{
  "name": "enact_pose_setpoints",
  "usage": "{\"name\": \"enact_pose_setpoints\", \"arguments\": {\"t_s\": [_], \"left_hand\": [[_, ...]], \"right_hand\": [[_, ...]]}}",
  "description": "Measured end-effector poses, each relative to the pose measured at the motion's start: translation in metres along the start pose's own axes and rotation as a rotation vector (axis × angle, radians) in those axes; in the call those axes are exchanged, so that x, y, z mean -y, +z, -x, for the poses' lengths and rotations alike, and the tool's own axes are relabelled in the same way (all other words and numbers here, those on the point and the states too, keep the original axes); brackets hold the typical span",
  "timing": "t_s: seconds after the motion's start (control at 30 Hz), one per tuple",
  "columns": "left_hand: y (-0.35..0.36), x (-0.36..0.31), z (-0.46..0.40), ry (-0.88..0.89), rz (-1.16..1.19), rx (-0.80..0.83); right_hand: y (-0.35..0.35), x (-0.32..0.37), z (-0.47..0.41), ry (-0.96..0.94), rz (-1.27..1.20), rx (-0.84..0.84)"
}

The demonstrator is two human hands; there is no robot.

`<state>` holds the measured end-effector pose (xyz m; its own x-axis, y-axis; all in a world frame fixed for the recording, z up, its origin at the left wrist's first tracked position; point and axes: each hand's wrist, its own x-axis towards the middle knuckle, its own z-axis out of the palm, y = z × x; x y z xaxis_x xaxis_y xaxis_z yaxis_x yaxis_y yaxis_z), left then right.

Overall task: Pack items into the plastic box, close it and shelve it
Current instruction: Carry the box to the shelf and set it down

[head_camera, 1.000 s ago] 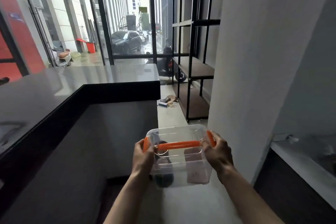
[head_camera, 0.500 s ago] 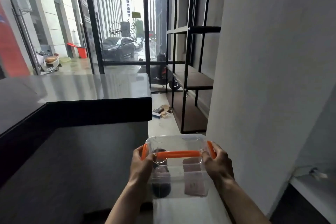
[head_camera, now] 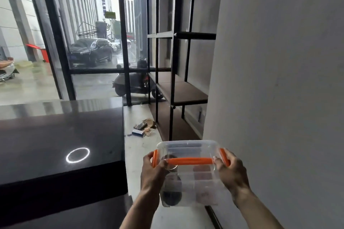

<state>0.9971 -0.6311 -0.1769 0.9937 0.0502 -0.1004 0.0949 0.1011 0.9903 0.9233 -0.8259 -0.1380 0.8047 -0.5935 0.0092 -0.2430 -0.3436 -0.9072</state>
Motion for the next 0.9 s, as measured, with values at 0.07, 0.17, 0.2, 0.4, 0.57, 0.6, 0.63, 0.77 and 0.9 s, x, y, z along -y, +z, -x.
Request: {"name": "enact_pose_setpoints", "arguments": {"t_s": [0.07,0.17,0.2,0.4,0.57,0.6,0.63,0.77,0.9], "left_hand": [[0.032,0.005,-0.046,0.019,-0.011,0.008],[0.068,0.009,-0.104,0.023,-0.026,-0.001],[0.082,0.010,-0.128,0.039,-0.036,-0.010],[0.157,-0.025,-0.260,0.041,-0.045,-0.096],[0.178,-0.053,-0.360,0.053,-0.036,-0.189],[0.179,-0.055,-0.381,0.054,-0.036,-0.205],[0.180,-0.056,-0.402,0.059,-0.038,-0.217],[0.176,-0.051,-0.498,0.062,-0.050,-0.258],[0.162,-0.045,-0.610,0.051,-0.057,-0.300]], "right_hand": [[0.006,-0.006,-0.055,-0.015,-0.003,-0.013],[0.018,-0.012,-0.126,-0.032,-0.003,-0.014],[0.024,-0.014,-0.153,-0.037,-0.013,-0.009],[0.058,0.013,-0.329,-0.095,-0.025,0.053],[0.108,0.048,-0.440,-0.135,-0.041,0.126],[0.121,0.053,-0.460,-0.148,-0.033,0.138],[0.134,0.059,-0.480,-0.156,-0.031,0.152],[0.199,0.076,-0.556,-0.165,-0.039,0.196],[0.278,0.098,-0.635,-0.194,-0.048,0.241]]}}
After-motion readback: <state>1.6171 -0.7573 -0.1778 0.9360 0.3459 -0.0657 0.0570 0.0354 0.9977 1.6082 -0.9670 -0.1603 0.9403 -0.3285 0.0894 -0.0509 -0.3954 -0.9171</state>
